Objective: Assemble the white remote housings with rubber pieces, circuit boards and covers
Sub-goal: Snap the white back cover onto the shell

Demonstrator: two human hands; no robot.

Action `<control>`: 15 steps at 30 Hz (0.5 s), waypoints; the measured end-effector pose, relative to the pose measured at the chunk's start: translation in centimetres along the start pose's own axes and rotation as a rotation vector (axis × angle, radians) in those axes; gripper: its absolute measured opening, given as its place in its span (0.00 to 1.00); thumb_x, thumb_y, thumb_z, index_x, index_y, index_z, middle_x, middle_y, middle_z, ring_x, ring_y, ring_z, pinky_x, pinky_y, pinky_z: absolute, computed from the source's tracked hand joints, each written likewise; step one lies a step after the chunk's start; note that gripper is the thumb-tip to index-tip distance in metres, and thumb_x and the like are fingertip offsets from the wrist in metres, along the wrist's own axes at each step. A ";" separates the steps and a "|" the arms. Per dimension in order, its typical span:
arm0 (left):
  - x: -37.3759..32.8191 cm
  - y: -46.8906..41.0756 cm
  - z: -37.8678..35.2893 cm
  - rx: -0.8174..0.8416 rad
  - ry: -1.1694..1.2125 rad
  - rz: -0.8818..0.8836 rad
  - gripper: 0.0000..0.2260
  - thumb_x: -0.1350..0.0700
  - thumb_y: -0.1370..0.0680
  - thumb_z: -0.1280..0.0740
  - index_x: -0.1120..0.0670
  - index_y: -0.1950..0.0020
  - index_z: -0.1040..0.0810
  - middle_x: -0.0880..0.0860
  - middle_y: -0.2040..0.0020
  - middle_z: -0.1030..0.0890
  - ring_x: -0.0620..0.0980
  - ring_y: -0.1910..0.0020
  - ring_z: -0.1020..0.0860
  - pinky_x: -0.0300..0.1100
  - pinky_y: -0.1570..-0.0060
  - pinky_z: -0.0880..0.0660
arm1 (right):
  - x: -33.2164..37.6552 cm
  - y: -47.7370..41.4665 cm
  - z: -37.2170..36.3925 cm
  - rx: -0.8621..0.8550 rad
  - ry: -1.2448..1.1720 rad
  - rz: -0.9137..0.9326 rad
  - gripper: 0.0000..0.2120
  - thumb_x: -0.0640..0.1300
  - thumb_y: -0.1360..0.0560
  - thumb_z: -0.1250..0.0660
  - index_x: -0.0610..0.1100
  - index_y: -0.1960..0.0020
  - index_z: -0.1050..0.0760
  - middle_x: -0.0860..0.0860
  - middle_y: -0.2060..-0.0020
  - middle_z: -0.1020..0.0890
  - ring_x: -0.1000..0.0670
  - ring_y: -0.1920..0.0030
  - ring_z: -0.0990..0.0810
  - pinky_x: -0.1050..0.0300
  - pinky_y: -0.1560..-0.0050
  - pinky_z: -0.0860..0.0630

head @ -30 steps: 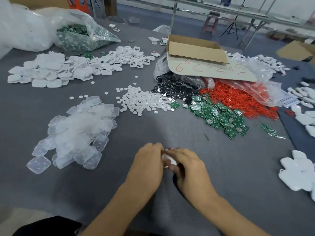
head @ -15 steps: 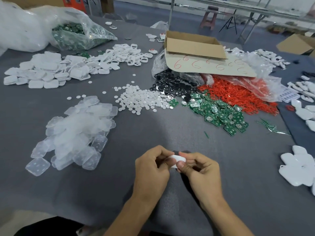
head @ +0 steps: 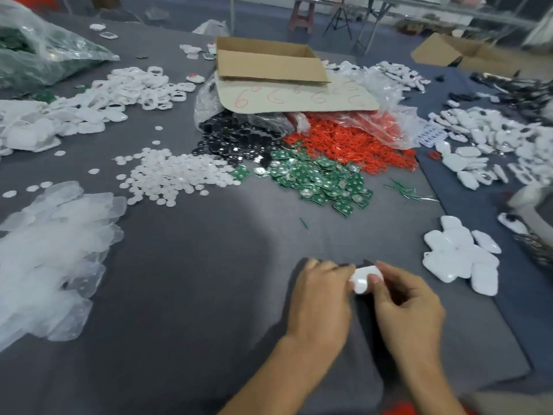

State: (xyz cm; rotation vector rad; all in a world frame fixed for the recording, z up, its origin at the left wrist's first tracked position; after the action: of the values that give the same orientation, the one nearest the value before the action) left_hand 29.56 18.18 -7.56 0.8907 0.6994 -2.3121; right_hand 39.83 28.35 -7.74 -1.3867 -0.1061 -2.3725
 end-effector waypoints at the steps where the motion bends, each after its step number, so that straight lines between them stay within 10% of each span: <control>1: -0.8 -1.0 -1.5 0.021 -0.038 -0.035 0.12 0.57 0.20 0.37 0.49 0.42 0.16 0.51 0.52 0.18 0.55 0.51 0.27 0.48 0.48 0.29 | -0.7 -1.0 1.1 -0.042 0.059 -0.018 0.09 0.42 0.26 0.26 0.55 0.50 0.17 0.58 0.56 0.16 0.68 0.57 0.20 0.77 0.55 0.30; 10: -6.0 -7.0 -9.8 0.154 -0.112 -0.170 0.10 0.53 0.19 0.38 0.49 0.46 0.16 0.52 0.53 0.21 0.58 0.50 0.25 0.51 0.49 0.31 | -3.5 -6.7 5.5 -0.360 0.199 -0.057 0.05 0.45 0.24 0.33 0.46 0.53 0.19 0.46 0.61 0.18 0.49 0.62 0.19 0.59 0.59 0.28; 15: -3.5 -6.1 -5.9 0.057 0.342 0.013 0.13 0.56 0.17 0.37 0.49 0.34 0.20 0.51 0.43 0.22 0.54 0.45 0.23 0.49 0.42 0.25 | -0.6 -4.2 2.7 -0.494 0.110 0.055 0.15 0.48 0.25 0.35 0.48 0.40 0.20 0.52 0.48 0.26 0.41 0.56 0.23 0.45 0.44 0.23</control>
State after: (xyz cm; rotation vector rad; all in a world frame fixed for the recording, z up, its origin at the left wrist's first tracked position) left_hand 30.32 27.36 -7.23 1.3323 0.7659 -2.1996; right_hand 40.77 33.08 -6.40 -1.4290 0.5764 -2.5227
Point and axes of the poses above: each hand's wrist, its own y-axis away from the middle knuckle, its own z-axis out of the back of the hand, x = y × z, the point moved 3 cm from there along -y, towards the middle knuckle
